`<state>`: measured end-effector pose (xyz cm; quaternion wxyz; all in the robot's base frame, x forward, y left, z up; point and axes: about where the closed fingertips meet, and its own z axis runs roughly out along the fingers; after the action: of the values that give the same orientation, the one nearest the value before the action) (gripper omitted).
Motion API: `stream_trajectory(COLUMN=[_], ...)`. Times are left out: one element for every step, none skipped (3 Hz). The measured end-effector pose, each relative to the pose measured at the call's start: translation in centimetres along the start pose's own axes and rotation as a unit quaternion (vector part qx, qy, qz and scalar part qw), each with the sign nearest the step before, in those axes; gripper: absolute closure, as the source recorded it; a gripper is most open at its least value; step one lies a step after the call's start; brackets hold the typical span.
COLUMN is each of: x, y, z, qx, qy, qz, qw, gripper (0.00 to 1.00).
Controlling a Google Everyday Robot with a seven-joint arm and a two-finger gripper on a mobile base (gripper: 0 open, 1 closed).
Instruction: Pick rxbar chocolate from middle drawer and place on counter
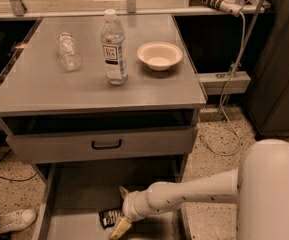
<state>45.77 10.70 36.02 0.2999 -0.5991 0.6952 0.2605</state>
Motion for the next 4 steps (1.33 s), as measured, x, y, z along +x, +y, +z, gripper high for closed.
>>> stream_trajectory(x=[0.91, 1.51, 1.51, 1.51], y=[0.32, 0.47, 0.47, 0.47], z=[1.01, 1.38, 1.39, 1.39], qx=[-0.009, -0.013, -0.013, -0.013], qy=[-0.005, -0.006, -0.006, -0.006], qz=[0.014, 0.032, 0.032, 0.032], qw=[0.9999, 0.9994, 0.9994, 0.9994], gripper=[0.0, 0.0, 0.19, 0.42])
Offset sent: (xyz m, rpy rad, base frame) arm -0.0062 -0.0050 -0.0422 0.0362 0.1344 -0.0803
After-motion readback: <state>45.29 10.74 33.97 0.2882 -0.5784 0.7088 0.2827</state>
